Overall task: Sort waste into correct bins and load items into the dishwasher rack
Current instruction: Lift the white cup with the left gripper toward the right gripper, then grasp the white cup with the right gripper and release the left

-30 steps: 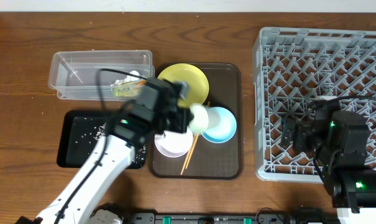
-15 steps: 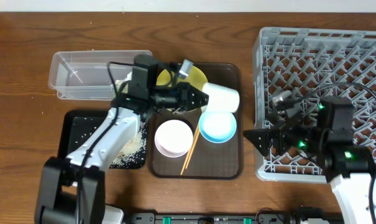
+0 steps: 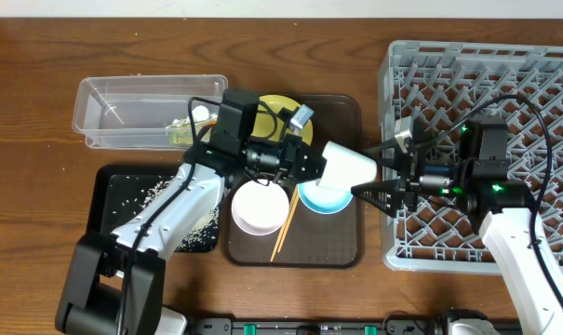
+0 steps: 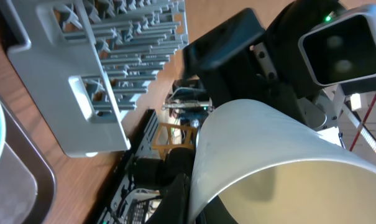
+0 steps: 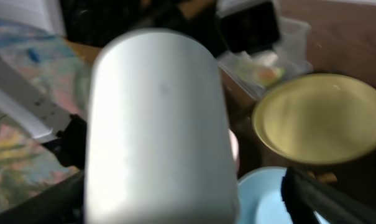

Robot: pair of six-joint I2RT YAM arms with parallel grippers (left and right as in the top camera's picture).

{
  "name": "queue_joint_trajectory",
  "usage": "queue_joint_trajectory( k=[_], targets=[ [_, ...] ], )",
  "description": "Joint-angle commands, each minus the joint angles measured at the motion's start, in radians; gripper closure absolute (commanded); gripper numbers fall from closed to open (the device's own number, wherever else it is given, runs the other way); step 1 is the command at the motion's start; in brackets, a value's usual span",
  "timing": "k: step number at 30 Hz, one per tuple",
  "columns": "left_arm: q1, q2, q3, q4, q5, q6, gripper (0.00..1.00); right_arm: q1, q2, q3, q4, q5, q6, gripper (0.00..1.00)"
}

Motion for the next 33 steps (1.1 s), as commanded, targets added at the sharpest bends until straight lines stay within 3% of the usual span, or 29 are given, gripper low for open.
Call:
queue_joint_trajectory(
  k=[1, 10, 19, 22, 24, 28, 33],
  targets=[
    [-0.006, -0.004, 0.011, 0.005, 0.026, -0.005, 0.94, -0.003, 0.003, 0.006, 0.005, -0.101, -0.011, 0.14],
    [-0.006, -0.004, 0.011, 0.005, 0.026, -0.027, 0.94, -0.003, 0.003, 0.006, 0.006, -0.101, -0.007, 0.40],
    [-0.006, -0.004, 0.011, 0.012, 0.007, -0.025, 0.93, -0.003, 0.003, 0.006, 0.001, -0.027, 0.019, 0.46],
    [-0.006, -0.004, 0.011, 0.024, -0.035, 0.018, 0.69, -0.003, 0.003, 0.006, 0.001, 0.076, 0.075, 0.54],
    [-0.006, -0.004, 0.011, 0.020, -0.087, 0.077, 0.60, -0.003, 0.003, 0.007, 0.002, 0.153, 0.119, 0.59],
    [-0.004, -0.004, 0.011, -0.055, -0.257, 0.192, 0.47, -0.006, -0.017, 0.022, -0.005, 0.287, 0.202, 0.61],
    [0.018, -0.010, 0.011, -0.317, -0.631, 0.382, 0.41, -0.006, -0.066, 0.117, -0.134, 0.480, 0.243, 0.61]
  ],
)
